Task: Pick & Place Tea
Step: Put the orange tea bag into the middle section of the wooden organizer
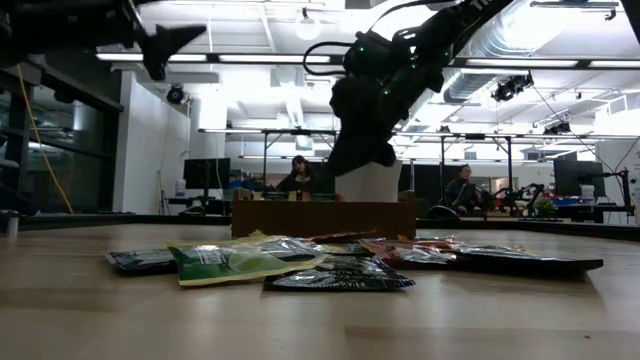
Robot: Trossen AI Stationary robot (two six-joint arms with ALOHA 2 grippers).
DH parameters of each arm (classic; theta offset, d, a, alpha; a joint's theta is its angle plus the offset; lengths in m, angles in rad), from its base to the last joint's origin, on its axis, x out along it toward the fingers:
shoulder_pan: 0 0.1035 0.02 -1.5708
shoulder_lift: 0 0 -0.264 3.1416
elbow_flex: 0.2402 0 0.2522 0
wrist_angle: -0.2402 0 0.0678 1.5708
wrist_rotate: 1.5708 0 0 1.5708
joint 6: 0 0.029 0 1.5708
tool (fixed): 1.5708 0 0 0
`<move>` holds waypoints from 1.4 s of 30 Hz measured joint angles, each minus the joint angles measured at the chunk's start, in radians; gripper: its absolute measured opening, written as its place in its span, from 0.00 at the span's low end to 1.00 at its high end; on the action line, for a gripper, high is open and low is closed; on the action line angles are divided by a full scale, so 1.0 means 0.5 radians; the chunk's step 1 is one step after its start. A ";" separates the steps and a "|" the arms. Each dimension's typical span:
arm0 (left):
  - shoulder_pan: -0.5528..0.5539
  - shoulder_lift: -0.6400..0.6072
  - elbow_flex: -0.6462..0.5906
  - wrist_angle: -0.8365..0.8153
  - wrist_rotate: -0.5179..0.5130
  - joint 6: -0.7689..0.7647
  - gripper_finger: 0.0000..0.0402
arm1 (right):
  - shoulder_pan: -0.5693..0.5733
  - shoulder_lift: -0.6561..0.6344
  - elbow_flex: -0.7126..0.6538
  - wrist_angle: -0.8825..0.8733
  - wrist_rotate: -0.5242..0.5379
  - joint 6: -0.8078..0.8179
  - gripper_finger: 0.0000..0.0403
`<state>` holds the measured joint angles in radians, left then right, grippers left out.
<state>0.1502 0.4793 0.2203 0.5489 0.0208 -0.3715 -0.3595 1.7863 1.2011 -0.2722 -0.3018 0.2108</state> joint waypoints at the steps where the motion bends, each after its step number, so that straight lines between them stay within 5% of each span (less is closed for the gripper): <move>1: 0.000 0.001 0.000 -0.086 0.051 -0.009 0.65 | 0.000 0.000 0.000 0.000 -0.010 0.039 0.34; 7: 0.000 0.122 -0.001 -0.407 0.282 -0.026 0.45 | 0.038 -0.006 0.000 -0.099 -0.110 0.296 0.36; 16: 0.000 0.334 -0.002 -0.404 0.442 0.073 0.03 | 0.325 -0.227 0.000 -0.330 0.283 0.367 0.29; 24: 0.000 0.564 -0.002 -0.400 0.557 0.106 0.01 | 0.565 -0.308 -0.095 -0.408 0.533 0.568 0.26; 35: 0.000 0.967 0.036 -0.203 0.616 0.111 0.00 | 0.780 -0.308 -0.624 0.524 0.696 1.234 0.26; 42: 0.000 1.409 0.269 -0.162 0.790 0.071 0.00 | 0.789 -0.308 -0.749 0.583 0.786 1.721 0.26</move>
<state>0.1501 1.1838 0.3546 0.4680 0.4160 -0.3362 0.0349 1.6321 0.8267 0.0192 0.0914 1.0713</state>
